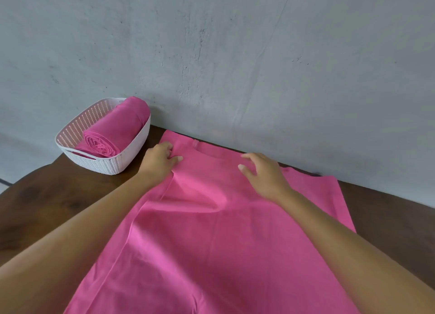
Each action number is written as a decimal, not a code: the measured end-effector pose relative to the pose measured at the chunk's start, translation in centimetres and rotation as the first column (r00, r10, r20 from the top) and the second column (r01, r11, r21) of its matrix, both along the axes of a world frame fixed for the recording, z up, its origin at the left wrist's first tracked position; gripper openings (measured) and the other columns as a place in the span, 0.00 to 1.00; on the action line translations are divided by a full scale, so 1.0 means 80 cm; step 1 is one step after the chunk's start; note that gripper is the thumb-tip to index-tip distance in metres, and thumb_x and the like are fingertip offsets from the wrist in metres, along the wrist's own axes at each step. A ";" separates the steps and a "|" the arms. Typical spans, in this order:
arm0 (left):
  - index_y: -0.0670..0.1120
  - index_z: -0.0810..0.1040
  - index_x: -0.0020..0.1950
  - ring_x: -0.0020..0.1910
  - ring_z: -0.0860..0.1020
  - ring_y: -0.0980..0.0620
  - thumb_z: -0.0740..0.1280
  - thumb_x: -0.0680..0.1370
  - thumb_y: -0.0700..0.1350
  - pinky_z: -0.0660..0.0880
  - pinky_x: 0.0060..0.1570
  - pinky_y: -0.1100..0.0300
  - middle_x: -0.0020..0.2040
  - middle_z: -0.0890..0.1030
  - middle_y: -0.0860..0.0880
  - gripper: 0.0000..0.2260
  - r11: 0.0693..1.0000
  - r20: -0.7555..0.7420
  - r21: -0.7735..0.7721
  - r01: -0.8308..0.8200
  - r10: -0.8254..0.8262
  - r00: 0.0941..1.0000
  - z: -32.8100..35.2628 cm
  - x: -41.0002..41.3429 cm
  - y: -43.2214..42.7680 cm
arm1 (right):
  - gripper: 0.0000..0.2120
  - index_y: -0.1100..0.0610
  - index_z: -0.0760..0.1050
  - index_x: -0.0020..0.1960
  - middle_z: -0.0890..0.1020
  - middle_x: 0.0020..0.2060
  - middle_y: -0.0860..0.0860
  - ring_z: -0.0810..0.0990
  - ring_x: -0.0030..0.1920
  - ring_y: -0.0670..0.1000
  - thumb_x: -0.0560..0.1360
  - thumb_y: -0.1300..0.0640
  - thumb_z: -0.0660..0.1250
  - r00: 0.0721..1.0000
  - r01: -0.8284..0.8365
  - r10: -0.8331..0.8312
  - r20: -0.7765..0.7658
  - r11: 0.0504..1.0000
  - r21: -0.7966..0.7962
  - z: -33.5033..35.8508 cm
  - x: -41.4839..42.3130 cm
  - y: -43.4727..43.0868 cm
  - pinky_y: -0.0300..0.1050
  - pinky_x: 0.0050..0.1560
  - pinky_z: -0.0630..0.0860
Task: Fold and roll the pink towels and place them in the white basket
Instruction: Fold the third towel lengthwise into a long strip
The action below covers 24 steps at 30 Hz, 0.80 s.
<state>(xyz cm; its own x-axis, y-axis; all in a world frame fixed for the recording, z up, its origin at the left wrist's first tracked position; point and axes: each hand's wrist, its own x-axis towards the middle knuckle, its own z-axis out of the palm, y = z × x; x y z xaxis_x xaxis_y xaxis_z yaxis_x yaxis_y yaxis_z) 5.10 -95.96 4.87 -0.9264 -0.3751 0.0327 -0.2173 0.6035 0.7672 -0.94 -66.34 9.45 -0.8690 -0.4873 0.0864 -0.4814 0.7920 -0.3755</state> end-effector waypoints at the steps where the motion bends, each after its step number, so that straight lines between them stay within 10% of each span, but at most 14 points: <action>1: 0.45 0.65 0.35 0.30 0.65 0.50 0.74 0.77 0.43 0.62 0.32 0.53 0.29 0.68 0.47 0.19 1.000 0.005 -0.016 -0.003 0.003 1.000 -0.006 0.002 -0.004 | 0.18 0.53 0.75 0.68 0.79 0.65 0.50 0.76 0.65 0.51 0.82 0.46 0.63 1.000 -0.007 0.008 0.015 1.000 -0.013 0.004 -0.008 -0.011 0.54 0.69 0.70; 7: 0.46 0.59 0.35 0.30 0.63 0.47 0.70 0.77 0.39 0.59 0.32 0.52 0.29 0.65 0.46 0.21 0.997 0.011 -0.058 -0.041 0.042 0.999 -0.024 0.020 -0.020 | 0.14 0.55 0.77 0.66 0.80 0.62 0.51 0.78 0.62 0.50 0.83 0.52 0.63 0.986 -0.080 0.089 0.142 0.995 -0.065 0.007 -0.048 -0.085 0.39 0.59 0.69; 13: 0.46 0.61 0.35 0.33 0.67 0.42 0.67 0.79 0.40 0.59 0.36 0.52 0.30 0.67 0.47 0.18 0.997 0.027 -0.056 -0.060 0.062 0.998 -0.032 0.022 -0.020 | 0.13 0.55 0.79 0.64 0.79 0.61 0.55 0.78 0.60 0.53 0.82 0.61 0.62 0.958 -0.201 0.196 0.210 0.980 0.003 -0.021 -0.064 -0.158 0.46 0.63 0.72; 18: 0.48 0.62 0.35 0.32 0.67 0.45 0.69 0.80 0.46 0.60 0.36 0.52 0.30 0.67 0.49 0.20 0.997 -0.012 -0.049 -0.060 0.059 0.998 -0.029 0.020 -0.017 | 0.21 0.55 0.76 0.67 0.75 0.60 0.54 0.71 0.62 0.56 0.77 0.69 0.63 0.955 -0.293 0.294 0.034 0.922 0.252 -0.040 -0.075 -0.193 0.52 0.62 0.72; 24: 0.46 0.64 0.39 0.32 0.69 0.45 0.70 0.80 0.46 0.61 0.34 0.53 0.29 0.67 0.50 0.16 0.995 -0.074 -0.079 -0.064 0.058 0.996 -0.027 0.022 -0.017 | 0.09 0.55 0.77 0.52 0.73 0.53 0.52 0.70 0.58 0.55 0.74 0.65 0.68 0.955 -0.248 0.280 -0.094 0.933 0.262 -0.049 -0.079 -0.195 0.48 0.55 0.71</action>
<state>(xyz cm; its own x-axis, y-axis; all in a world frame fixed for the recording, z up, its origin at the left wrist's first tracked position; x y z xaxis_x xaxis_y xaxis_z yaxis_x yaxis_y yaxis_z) 6.83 -97.34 2.74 -0.8959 -0.4244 0.1309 -0.2018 0.6516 0.7313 -7.25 -81.96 5.56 -0.6955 -0.7176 0.0373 -0.7167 0.6890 -0.1080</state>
